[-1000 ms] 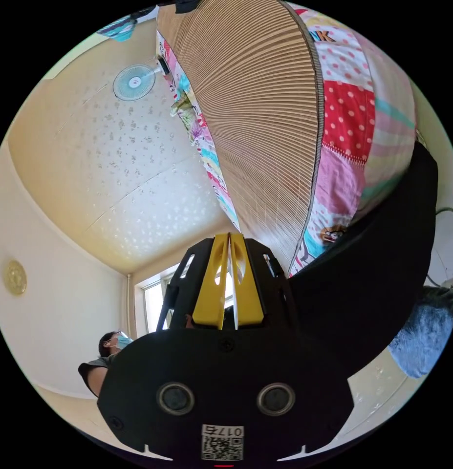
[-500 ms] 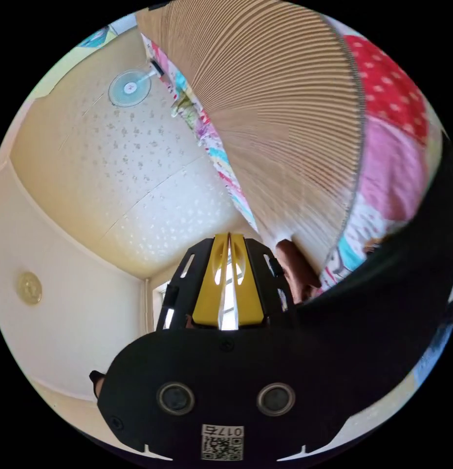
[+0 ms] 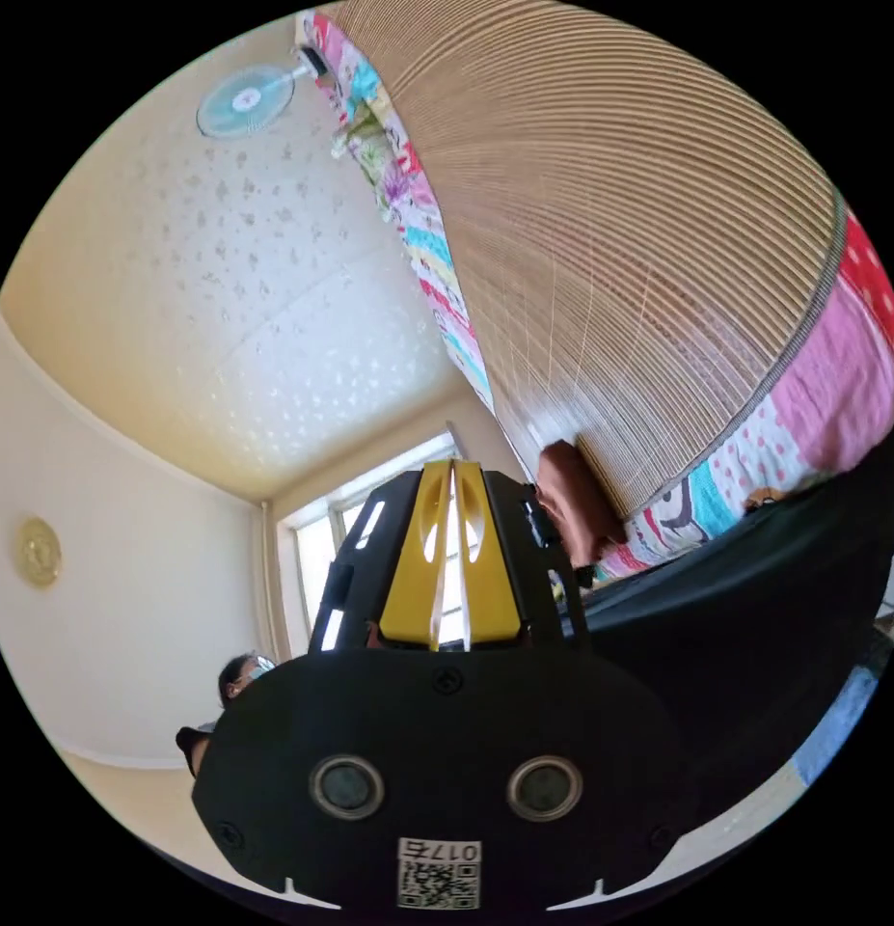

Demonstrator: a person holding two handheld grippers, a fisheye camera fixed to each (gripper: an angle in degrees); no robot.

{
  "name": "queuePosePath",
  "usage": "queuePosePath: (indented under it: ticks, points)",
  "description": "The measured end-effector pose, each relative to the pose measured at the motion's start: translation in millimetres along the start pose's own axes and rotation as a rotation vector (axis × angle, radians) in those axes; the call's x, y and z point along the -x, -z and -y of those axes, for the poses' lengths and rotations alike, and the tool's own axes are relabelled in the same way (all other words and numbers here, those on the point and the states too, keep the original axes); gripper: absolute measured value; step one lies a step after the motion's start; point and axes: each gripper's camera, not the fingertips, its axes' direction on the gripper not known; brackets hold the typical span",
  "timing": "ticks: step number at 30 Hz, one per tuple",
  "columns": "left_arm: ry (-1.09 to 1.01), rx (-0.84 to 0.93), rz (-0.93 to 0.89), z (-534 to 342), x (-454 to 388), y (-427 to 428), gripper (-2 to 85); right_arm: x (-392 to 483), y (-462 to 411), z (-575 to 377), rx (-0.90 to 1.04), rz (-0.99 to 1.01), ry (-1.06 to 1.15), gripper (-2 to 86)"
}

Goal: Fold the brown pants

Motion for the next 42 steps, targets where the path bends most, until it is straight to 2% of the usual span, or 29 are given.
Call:
queuePosePath:
  ticks: [2,3,5,7,9,10,11,13,15,17,19,22,24,26,30,31,32,36,37,40,42]
  points:
    - [-0.005,0.043,-0.003,-0.9,-1.1,-13.1,5.9,-16.8,9.9,-3.2,-0.111,0.127,-0.009,0.9]
    - [-0.093,0.073,-0.083,-5.1,-10.7,-21.9,4.8,-28.3,9.3,-3.5,-0.152,0.212,-0.015,1.0]
    - [-0.274,0.185,-0.229,-19.7,-41.2,-47.4,4.3,-44.9,-5.6,1.1,-0.119,0.248,-0.067,1.3]
    - [-0.451,0.320,-0.298,-46.8,-83.3,-79.1,4.2,-52.7,-33.1,8.9,-0.002,0.134,-0.106,1.8]
    - [-0.681,0.526,-0.366,-96.6,-144.6,-127.4,4.1,-57.9,-80.6,21.2,0.194,-0.047,-0.107,3.0]
    - [-0.737,0.587,-0.379,-111.8,-159.3,-141.0,4.1,-59.1,-93.3,24.2,0.242,-0.076,-0.098,3.5]
    - [-0.845,0.719,-0.377,-146.0,-185.6,-170.9,4.3,-60.5,-115.6,29.5,0.322,-0.115,-0.077,4.6]
    - [-0.992,0.944,-0.287,-204.1,-212.2,-220.8,4.7,-60.9,-140.6,35.7,0.396,-0.163,-0.040,6.1]
    - [-1.138,1.332,-0.072,-288.9,-213.4,-291.8,5.0,-64.5,-153.1,42.4,0.403,-0.213,-0.006,6.9]
    - [-1.149,1.506,0.078,-332.9,-192.0,-329.7,5.1,-73.2,-145.9,46.2,0.360,-0.263,-0.018,6.7]
    - [-1.105,1.509,0.212,-349.3,-166.2,-355.8,6.1,-86.8,-127.1,47.1,0.292,-0.342,-0.066,6.0]
    - [-0.859,1.429,0.345,-329.8,-122.2,-385.3,10.5,-114.2,-83.8,39.8,0.175,-0.426,-0.137,4.3]
    - [-0.605,1.245,0.286,-284.5,-93.3,-388.3,12.4,-141.9,-51.4,29.2,0.108,-0.378,-0.169,3.2]
    - [-0.492,1.087,0.247,-252.1,-72.5,-384.4,13.6,-164.7,-29.2,18.5,0.041,-0.322,-0.201,2.6]
    - [-0.418,0.695,0.463,-197.2,-35.0,-371.6,17.9,-209.1,0.5,-3.8,-0.094,-0.190,-0.211,1.8]
    - [-0.420,0.667,0.470,-193.5,-30.3,-372.5,17.6,-214.7,1.5,-5.5,-0.095,-0.178,-0.206,1.8]
    - [-0.416,0.658,0.449,-189.0,-19.0,-379.5,17.0,-225.6,1.5,-8.1,-0.086,-0.167,-0.197,1.8]
    - [-0.265,0.915,0.246,-209.7,28.6,-429.1,6.1,-259.3,-12.4,-9.9,0.016,-0.233,-0.163,2.6]
    - [-0.270,0.920,0.209,-216.3,29.0,-431.9,5.7,-262.2,-16.5,-8.7,0.039,-0.254,-0.151,2.8]
    - [-0.357,0.978,-0.054,-256.9,9.0,-441.9,5.1,-262.0,-54.4,0.1,0.201,-0.425,-0.014,5.1]
    - [-0.401,1.023,-0.236,-290.8,-14.0,-444.2,5.0,-246.7,-113.9,0.2,0.395,-0.651,0.180,10.4]
